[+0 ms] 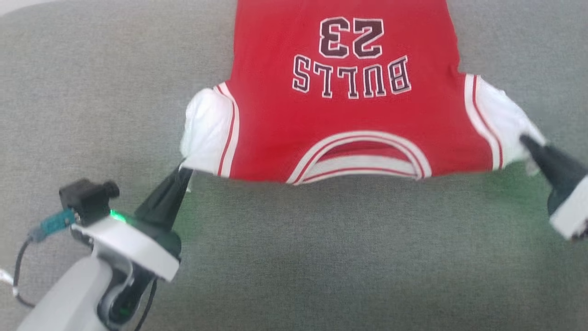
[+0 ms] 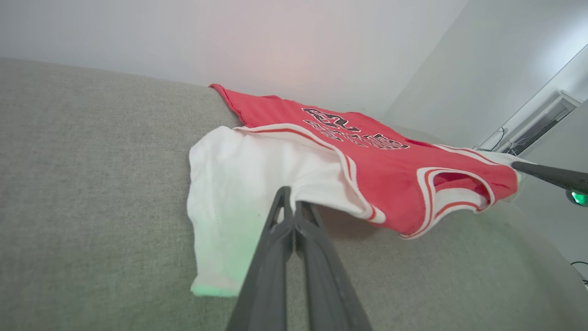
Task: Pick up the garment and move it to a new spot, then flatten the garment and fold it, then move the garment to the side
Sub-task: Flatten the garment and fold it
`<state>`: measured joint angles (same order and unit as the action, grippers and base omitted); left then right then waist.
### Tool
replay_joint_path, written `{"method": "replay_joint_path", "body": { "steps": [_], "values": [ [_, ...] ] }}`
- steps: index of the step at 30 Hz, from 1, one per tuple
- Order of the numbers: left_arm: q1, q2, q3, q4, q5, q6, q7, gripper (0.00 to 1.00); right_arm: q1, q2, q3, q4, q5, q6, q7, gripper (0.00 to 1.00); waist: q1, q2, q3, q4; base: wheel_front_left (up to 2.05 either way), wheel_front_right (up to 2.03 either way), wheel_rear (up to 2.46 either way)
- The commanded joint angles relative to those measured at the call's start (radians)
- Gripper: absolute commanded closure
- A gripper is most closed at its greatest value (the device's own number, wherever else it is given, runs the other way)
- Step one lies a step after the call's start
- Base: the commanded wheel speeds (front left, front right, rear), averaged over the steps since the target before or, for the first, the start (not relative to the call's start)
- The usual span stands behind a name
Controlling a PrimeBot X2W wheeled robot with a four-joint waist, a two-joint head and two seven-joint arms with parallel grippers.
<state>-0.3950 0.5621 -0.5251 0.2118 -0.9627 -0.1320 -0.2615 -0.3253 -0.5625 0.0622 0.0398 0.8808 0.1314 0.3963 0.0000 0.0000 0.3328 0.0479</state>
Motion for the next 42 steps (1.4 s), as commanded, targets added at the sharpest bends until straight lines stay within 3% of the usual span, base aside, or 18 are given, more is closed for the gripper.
{"method": "replay_joint_path", "body": {
  "steps": [1,14,20,25,33,42],
  "values": [
    [0.021,0.008,0.014,-0.008,0.024,0.002,-0.004,1.00,0.027,0.004,-0.007,-0.013,-0.010,-0.001,0.003,1.00,0.0000,0.0000,-0.003,0.003,0.00,0.00,0.00],
    [0.305,-0.083,0.182,-0.113,0.173,0.002,-0.004,1.00,0.354,0.108,-0.133,-0.248,-0.101,-0.001,0.100,1.00,0.0000,0.0000,-0.013,-0.001,0.00,0.00,0.00],
    [0.456,-0.092,0.260,-0.194,0.209,0.002,-0.004,1.00,0.449,0.145,-0.195,-0.339,-0.127,-0.002,0.166,1.00,0.0000,0.0000,-0.016,-0.012,0.00,0.00,0.00],
    [0.512,-0.095,0.269,-0.237,0.226,0.002,-0.004,1.00,0.489,0.177,-0.235,-0.390,-0.141,-0.002,0.202,1.00,0.0000,0.0000,-0.014,-0.009,0.00,0.00,0.00],
    [0.411,-0.111,0.186,-0.197,0.237,0.002,0.016,1.00,0.438,0.181,-0.175,-0.362,-0.157,-0.001,0.233,1.00,0.0000,0.0000,-0.014,0.001,0.00,0.00,0.00],
    [0.307,-0.155,0.120,-0.044,0.246,0.002,0.001,1.00,0.351,0.105,-0.020,-0.159,-0.239,-0.001,0.084,1.00,0.0000,0.0000,0.001,0.009,0.00,0.00,0.00]
  ]
}}
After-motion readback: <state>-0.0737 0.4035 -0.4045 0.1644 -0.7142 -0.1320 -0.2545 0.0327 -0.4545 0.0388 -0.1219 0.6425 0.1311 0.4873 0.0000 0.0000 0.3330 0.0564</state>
